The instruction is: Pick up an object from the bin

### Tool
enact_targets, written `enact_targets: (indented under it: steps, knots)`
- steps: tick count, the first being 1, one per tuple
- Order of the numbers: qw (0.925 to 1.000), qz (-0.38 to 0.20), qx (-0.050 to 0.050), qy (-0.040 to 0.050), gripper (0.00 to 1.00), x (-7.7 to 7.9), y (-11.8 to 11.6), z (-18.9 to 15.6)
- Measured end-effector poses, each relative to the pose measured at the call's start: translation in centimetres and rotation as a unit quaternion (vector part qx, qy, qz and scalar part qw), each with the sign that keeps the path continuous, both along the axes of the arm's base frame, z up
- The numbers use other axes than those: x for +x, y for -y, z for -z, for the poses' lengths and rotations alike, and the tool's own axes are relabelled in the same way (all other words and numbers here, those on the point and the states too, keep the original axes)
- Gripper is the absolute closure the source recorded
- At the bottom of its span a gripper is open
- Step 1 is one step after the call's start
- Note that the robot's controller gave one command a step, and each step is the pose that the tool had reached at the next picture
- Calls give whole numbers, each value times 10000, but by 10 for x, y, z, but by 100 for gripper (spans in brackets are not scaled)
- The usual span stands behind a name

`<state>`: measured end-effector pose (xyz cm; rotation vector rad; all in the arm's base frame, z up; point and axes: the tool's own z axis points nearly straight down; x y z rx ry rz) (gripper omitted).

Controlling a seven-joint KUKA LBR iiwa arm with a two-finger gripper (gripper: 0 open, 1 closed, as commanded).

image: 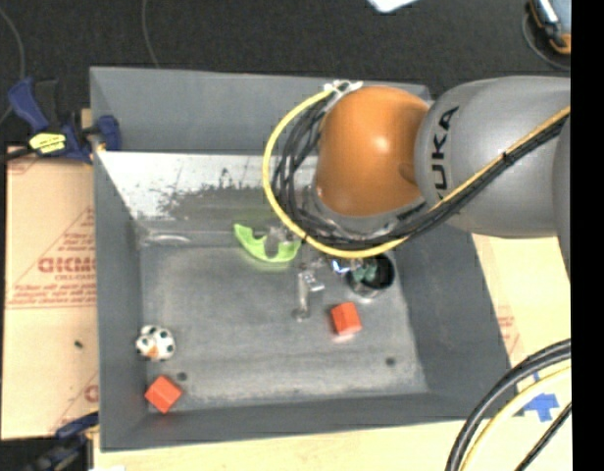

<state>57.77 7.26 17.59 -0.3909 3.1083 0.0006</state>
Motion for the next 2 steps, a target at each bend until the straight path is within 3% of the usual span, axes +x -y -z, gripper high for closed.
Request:
enact_targets:
  steps: [1,2]
  knots:
    - [9939,1105,0,-32,0,-25,28,29]
    - [9997,-263,-6,15,0,-11,88,29]
